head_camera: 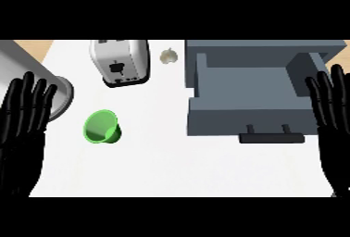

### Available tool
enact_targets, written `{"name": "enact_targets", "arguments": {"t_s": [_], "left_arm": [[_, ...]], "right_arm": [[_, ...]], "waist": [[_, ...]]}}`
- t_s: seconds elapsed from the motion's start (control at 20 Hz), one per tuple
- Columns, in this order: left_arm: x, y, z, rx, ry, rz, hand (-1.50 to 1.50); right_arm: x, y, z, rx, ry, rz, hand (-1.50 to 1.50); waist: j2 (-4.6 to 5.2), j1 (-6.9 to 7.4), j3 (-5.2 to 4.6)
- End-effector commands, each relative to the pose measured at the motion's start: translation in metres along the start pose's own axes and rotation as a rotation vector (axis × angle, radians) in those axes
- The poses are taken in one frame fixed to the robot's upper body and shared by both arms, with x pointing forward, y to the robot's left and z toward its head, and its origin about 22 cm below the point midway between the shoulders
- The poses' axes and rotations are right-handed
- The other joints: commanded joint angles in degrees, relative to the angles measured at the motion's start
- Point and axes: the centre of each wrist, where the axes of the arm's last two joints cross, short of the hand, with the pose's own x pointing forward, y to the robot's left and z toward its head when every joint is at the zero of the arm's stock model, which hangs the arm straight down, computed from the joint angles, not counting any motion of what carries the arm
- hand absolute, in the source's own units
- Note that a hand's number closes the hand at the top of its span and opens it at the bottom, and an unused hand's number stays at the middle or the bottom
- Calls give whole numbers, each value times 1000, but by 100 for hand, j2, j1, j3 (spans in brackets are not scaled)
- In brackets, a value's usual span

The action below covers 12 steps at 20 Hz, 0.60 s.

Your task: Pick up the cup, place it into the drawer and close the drawer

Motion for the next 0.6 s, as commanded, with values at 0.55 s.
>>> {"name": "enact_targets", "arguments": {"t_s": [0.55], "left_arm": [[-44, -70, -43, 479, 41, -38, -150]], "right_arm": [[-5, 6, -7, 54, 146, -120, -150]], "waist": [[-38, -4, 5]]}}
